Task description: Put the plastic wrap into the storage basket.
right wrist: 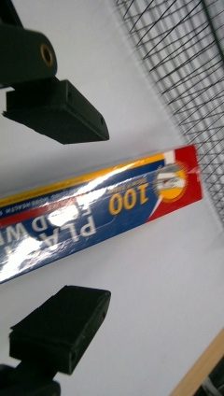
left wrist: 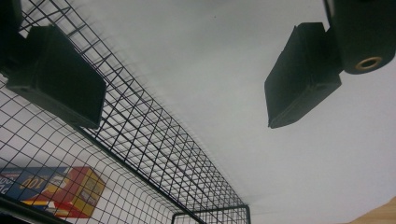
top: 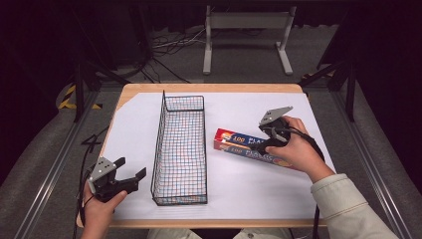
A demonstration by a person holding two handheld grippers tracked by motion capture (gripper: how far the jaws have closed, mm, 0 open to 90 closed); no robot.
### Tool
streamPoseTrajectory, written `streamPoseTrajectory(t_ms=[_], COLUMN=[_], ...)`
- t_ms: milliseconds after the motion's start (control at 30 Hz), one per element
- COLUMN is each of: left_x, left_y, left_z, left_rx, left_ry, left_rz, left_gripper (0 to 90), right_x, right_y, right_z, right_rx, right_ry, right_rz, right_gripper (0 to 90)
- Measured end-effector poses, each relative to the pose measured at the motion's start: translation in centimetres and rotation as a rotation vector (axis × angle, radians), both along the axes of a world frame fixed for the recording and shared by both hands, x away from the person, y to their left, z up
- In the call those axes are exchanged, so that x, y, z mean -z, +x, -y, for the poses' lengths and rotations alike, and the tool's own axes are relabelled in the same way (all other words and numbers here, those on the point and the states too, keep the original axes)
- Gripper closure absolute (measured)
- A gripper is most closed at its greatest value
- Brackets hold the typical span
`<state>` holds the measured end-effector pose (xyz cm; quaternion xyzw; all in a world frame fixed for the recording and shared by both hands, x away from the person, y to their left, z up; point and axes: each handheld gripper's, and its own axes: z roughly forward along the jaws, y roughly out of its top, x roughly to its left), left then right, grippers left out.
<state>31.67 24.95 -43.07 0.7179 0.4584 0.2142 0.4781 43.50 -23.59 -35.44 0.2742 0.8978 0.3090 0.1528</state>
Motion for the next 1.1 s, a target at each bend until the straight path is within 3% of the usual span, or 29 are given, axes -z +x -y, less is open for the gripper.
streamPoseTrajectory(t_ms=[33, 200, 433, 733, 933, 1100], left_x=[0.0, 0.0, 0.1, 0.1, 0.1, 0.1], left_y=[0.0, 0.0, 0.0, 0.0, 0.0, 0.0], left_z=[-0.1, 0.0, 0.0, -0.1, -0.1, -0.1], left_rx=[0.0, 0.007, 0.012, 0.01, 0.01, 0.011], left_ry=[0.003, 0.006, -0.007, -0.009, -0.009, -0.008], left_rz=[0.001, -0.001, -0.012, -0.012, -0.012, -0.012], left_gripper=[13.6, 13.6, 13.7, 13.6, 13.4, 13.4], right_x=[0.5, 2.3, 3.7, 4.8, 4.7, 4.6], right_y=[0.2, 1.1, 1.7, 2.6, 3.1, 3.3], right_z=[0.3, 1.3, 1.5, 1.0, 0.3, -0.1], right_rx=[0.009, 0.022, 0.007, -0.085, -0.125, -0.158], right_ry=[-0.009, -0.061, -0.072, -0.141, -0.246, -0.315], right_rz=[-0.029, -0.089, -0.166, -0.202, -0.235, -0.247], right_gripper=[16.9, 16.2, 16.1, 23.6, 32.7, 33.5])
